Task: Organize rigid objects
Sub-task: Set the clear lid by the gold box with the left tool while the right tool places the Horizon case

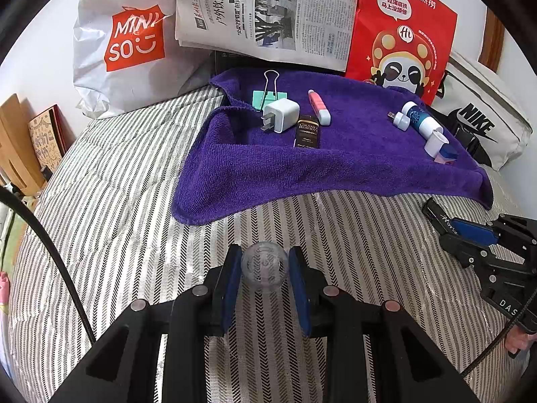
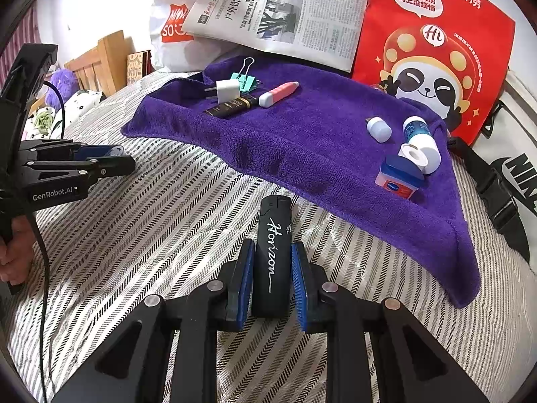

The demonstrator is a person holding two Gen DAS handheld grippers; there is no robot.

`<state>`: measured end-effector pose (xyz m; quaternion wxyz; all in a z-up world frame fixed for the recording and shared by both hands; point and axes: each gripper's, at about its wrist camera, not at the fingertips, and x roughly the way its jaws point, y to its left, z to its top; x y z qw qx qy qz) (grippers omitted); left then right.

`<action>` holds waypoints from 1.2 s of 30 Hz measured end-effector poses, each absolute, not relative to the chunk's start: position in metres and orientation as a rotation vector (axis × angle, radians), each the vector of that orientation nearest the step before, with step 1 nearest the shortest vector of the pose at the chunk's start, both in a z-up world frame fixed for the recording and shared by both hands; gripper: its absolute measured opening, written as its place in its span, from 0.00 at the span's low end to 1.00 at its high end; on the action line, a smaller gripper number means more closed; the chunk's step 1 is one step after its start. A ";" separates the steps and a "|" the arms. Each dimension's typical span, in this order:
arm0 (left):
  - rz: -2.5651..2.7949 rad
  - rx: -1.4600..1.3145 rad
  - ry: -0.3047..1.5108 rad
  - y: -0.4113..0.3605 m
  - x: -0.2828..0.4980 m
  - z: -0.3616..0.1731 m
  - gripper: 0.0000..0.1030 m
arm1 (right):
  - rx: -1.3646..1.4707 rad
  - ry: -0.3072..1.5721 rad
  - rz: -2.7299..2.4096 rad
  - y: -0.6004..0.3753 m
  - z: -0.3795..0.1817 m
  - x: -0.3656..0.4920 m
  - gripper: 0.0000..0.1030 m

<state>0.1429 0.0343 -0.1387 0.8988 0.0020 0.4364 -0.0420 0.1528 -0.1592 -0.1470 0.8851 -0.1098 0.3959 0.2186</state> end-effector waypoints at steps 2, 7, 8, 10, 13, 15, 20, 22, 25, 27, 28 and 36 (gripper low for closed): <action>-0.085 0.006 0.903 0.034 0.143 -0.139 0.27 | -0.223 0.825 0.458 -0.159 -0.148 0.153 0.21; -0.084 0.007 0.903 0.034 0.143 -0.139 0.26 | -0.197 0.834 0.458 -0.161 -0.148 0.153 0.21; -0.083 0.006 0.903 0.034 0.143 -0.139 0.26 | -0.181 0.844 0.460 -0.163 -0.148 0.155 0.21; -0.084 0.004 0.903 0.035 0.143 -0.138 0.24 | -0.160 0.869 0.458 -0.164 -0.146 0.157 0.21; -0.092 0.007 0.905 0.035 0.143 -0.137 0.25 | -0.166 0.902 0.458 -0.162 -0.143 0.156 0.21; -0.097 -0.005 0.914 0.035 0.142 -0.136 0.25 | -0.172 0.911 0.470 -0.160 -0.141 0.152 0.21; -0.126 -0.020 0.903 0.031 0.137 -0.127 0.25 | -0.171 0.885 0.488 -0.162 -0.125 0.140 0.21; -0.131 -0.017 0.896 0.029 0.135 -0.123 0.25 | -0.151 0.872 0.496 -0.164 -0.116 0.138 0.21; -0.133 -0.016 0.887 0.029 0.133 -0.117 0.25 | -0.122 0.847 0.492 -0.170 -0.105 0.138 0.21; -0.140 -0.027 0.882 0.030 0.133 -0.113 0.25 | -0.107 0.840 0.482 -0.175 -0.101 0.141 0.21; -0.145 -0.034 0.882 0.031 0.133 -0.111 0.25 | -0.100 0.838 0.478 -0.177 -0.099 0.143 0.21; -0.189 -0.057 0.852 0.032 0.151 -0.085 0.25 | -0.072 0.811 0.425 -0.195 -0.083 0.171 0.21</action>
